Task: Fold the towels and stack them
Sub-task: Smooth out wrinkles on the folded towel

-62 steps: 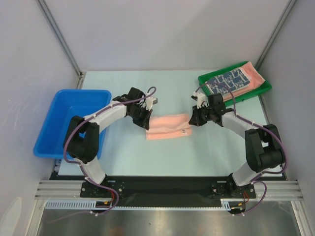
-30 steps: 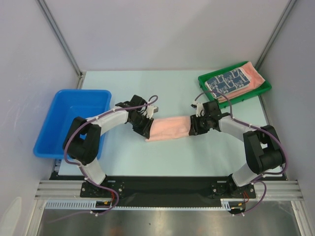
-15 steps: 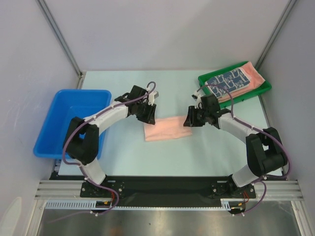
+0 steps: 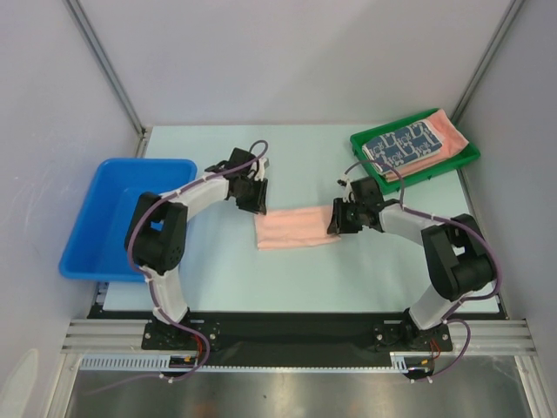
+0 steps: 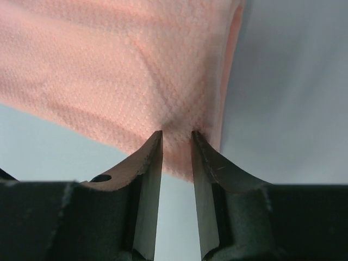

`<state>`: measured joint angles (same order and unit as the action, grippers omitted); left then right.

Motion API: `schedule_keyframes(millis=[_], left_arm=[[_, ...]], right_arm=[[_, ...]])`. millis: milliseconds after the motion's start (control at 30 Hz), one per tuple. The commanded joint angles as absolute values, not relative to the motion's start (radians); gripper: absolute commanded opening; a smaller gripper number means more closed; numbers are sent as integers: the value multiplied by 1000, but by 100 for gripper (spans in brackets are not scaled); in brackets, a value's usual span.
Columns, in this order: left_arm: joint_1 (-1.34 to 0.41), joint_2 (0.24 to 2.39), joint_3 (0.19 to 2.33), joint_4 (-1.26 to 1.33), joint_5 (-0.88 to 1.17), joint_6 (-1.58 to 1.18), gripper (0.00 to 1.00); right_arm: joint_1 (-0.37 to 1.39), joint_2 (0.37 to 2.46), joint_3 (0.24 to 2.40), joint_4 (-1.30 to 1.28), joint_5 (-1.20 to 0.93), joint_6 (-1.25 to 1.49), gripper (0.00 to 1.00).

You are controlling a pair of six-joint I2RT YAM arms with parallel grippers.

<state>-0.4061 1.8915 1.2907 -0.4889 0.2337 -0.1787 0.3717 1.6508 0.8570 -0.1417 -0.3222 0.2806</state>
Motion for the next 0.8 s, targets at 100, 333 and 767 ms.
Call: schedule_keyframes(millis=[100,333,767], left_arm=[[-426,1653,1283,-563,222,-205,39],[-480,1557,970,-324,452,-340,40],[-479,1579,842,-291,368,-428,36]], right_arm=[[426,1562,939,-258,-271,262,33],[434,1542,847,-178,-374,301,33],[407,1528,796,-184,-331,238,33]])
